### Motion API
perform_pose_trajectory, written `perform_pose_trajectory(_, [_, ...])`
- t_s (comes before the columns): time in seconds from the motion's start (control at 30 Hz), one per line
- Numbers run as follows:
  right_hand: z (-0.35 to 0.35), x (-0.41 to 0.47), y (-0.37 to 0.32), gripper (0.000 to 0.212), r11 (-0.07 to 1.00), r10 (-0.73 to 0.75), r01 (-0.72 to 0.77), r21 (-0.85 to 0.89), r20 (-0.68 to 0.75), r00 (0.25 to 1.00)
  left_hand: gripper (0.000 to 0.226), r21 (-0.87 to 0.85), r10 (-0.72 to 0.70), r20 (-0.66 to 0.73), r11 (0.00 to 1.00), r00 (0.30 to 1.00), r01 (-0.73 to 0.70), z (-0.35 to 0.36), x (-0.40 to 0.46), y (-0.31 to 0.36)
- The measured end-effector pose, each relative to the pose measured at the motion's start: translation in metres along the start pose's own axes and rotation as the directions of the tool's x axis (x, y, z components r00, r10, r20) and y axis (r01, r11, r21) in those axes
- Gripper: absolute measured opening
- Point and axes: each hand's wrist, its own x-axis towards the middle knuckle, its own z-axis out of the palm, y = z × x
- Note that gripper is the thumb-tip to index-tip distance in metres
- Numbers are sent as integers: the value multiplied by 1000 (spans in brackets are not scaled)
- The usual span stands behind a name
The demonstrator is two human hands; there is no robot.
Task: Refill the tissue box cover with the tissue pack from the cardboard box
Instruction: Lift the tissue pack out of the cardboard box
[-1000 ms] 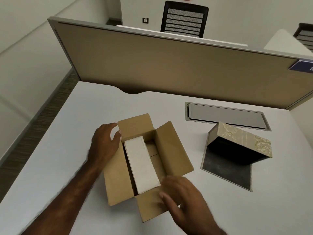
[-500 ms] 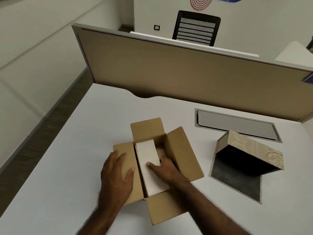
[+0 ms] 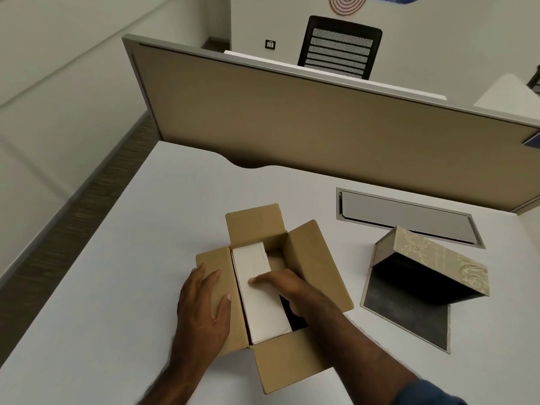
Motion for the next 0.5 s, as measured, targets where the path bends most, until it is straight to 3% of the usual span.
perform_pose_trajectory(0.07, [0,2,1,60,1000,-8,8,21,4,1000,51,3,-3,-3,1000,1000,3,0,1,0])
perform_pose_trajectory(0.17, [8,5,7,80,1000,-19,20,23,-37,999,50,4,-6,-1,1000,1000,6,0,1,-2])
perform_pose_trajectory(0.33, [12,3,13,69,995,-98,96,-30,-109,989,50,17,-21,5,1000,1000,21,2,1,-4])
perform_pose_trajectory(0.5, [10,2,13,68,995,-97,97,10,-63,993,51,16,-19,3,1000,1000,19,0,1,-2])
